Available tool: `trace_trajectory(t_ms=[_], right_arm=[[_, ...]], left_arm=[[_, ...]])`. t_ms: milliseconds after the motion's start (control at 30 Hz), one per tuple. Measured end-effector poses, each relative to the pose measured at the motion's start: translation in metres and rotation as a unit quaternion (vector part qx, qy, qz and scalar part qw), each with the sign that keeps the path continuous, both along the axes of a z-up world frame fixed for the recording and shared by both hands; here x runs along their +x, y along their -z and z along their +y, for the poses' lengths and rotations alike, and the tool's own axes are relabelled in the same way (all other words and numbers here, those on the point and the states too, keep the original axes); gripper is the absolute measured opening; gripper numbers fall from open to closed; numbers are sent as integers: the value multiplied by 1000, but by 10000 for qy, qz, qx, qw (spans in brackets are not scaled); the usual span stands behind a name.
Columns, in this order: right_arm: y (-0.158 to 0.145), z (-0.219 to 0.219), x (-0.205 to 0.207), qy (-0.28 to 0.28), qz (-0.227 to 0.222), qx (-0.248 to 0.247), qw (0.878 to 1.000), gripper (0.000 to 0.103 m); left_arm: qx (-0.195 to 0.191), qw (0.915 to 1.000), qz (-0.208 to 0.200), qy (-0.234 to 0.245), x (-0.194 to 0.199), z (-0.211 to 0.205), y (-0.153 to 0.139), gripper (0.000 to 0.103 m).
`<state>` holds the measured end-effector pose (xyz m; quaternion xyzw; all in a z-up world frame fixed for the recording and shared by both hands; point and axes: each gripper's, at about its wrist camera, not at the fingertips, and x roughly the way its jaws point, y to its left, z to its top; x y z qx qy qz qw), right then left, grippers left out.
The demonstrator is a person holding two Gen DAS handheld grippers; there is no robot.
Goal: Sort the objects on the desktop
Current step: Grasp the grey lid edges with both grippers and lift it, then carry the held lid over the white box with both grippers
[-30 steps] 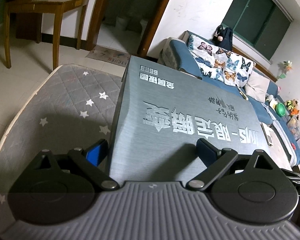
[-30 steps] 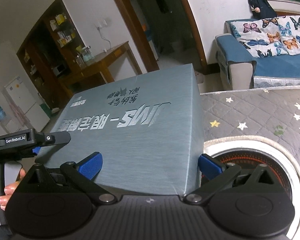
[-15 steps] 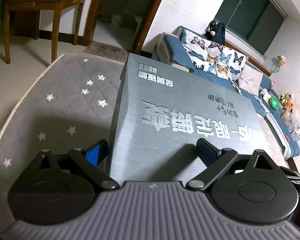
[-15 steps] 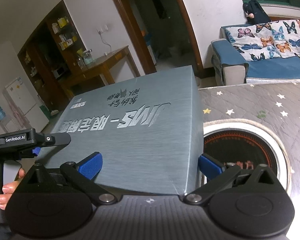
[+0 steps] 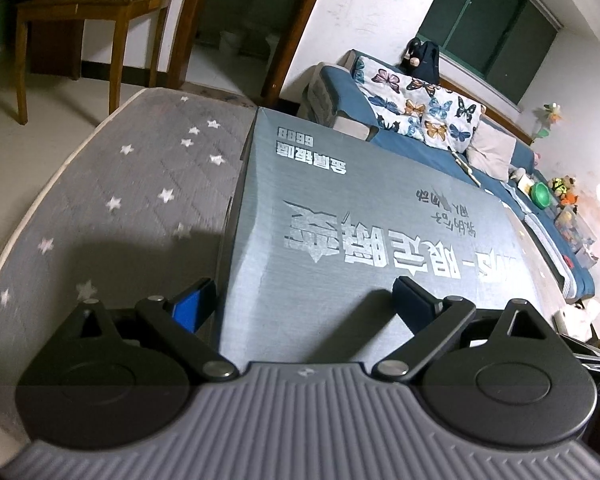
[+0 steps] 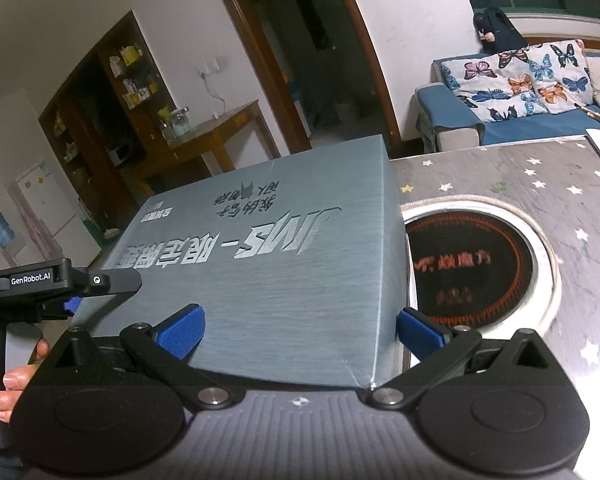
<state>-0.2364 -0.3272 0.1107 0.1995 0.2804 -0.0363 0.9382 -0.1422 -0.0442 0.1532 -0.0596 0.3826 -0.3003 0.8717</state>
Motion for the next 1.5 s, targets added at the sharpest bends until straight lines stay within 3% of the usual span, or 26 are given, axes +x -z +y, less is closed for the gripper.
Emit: trace_trajectory(t_ms=[267, 467, 867, 1067, 1133, 1500], right_arm=[[12, 34, -57, 23, -76, -82, 9999, 103], [27, 50, -78, -26, 57, -80, 9999, 103], [59, 78, -115, -139, 357, -53, 9993, 103], [75, 92, -133, -195, 506, -39, 9985, 103], [78, 97, -160, -255, 545, -30, 9982, 103], [83, 88, -149, -203, 706, -63, 9973, 103]], left_arm=[[-43, 10000, -58, 47, -59, 34, 15, 95], [34, 9999, -100, 22, -98, 52, 29, 95], [251, 9996, 98, -14, -135, 76, 50, 95], [378, 9986, 367, 10, -134, 73, 61, 95], [404, 9980, 488, 18, -129, 72, 66, 95], [513, 9932, 1041, 47, -107, 63, 86, 95]])
